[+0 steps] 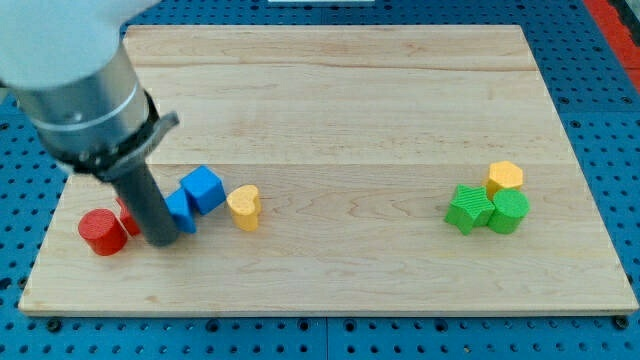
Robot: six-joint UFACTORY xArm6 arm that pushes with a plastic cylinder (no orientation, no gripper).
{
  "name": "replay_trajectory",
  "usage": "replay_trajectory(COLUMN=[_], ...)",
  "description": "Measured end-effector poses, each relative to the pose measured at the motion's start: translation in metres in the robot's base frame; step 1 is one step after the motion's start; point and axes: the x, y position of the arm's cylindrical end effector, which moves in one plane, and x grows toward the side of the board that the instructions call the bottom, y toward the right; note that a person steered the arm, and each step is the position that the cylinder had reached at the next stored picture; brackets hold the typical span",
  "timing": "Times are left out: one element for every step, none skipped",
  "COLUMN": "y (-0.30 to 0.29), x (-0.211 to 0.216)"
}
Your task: Move the red circle into red star
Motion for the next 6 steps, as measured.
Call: replay_trajectory(y=[0.0,0.0,0.0,-0.069,-0.104,-0.088], x=[-0.046,0.003,0.09,0.067,0.008,0.005])
